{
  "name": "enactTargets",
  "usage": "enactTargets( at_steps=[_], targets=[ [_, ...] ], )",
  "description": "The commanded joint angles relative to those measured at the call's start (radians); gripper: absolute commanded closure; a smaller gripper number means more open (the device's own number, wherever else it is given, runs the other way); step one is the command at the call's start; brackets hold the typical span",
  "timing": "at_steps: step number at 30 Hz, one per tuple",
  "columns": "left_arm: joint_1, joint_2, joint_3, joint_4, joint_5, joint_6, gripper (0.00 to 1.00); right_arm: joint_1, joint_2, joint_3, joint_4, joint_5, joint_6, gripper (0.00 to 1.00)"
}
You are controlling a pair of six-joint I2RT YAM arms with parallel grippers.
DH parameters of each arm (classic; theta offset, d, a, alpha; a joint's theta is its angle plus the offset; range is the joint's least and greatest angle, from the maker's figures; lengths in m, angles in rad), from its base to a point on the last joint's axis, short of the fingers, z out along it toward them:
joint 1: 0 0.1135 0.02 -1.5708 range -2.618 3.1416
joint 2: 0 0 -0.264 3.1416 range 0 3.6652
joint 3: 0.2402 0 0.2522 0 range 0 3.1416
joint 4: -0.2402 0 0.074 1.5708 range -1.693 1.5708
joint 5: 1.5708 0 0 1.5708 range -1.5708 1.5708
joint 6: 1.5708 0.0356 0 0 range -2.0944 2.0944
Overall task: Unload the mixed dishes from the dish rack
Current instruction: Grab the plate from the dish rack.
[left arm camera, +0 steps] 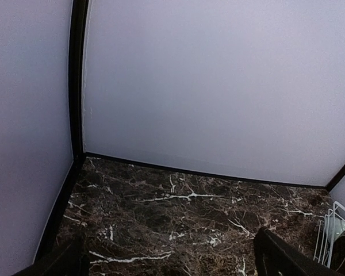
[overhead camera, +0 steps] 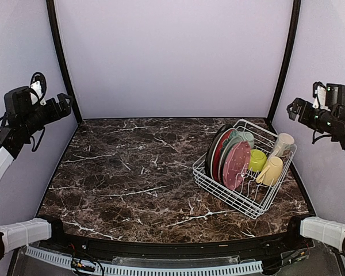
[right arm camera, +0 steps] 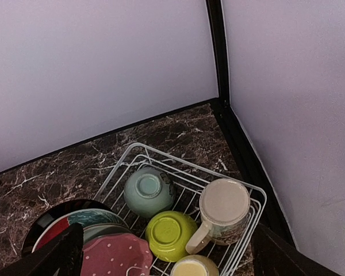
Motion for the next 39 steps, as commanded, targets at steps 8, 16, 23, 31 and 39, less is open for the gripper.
enactTargets(
  at_steps=[8, 16, 23, 31, 39],
  targets=[
    [-0.136, 0.112, -0.104, -0.071, 0.277, -0.223, 0.01, -0.03, -0.004, -0.134, -0.007, -0.313, 0.011, 0.01],
    [-0.445, 0.287, -0.093, 0.068, 0.294, -0.255, 0.01, -0.031, 0.116, -0.135, -0.116, -0.307, -0.071, 0.01],
    [-0.7, 0.565, 0.119, 0.111, 0.209, -0.204, 0.06, -0.018, 0.155, -0.117, -0.128, -0.254, -0.046, 0.01],
    [-0.92, 0.839, 0.417, 0.022, 0.0, -0.016, 0.13, 0.001, 0.159, -0.099, -0.116, -0.089, 0.145, 0.01],
    [-1.008, 1.002, 0.565, 0.003, -0.115, 0.048, 0.29, 0.001, 0.084, -0.115, -0.063, -0.225, -0.064, 0.01]
  ],
)
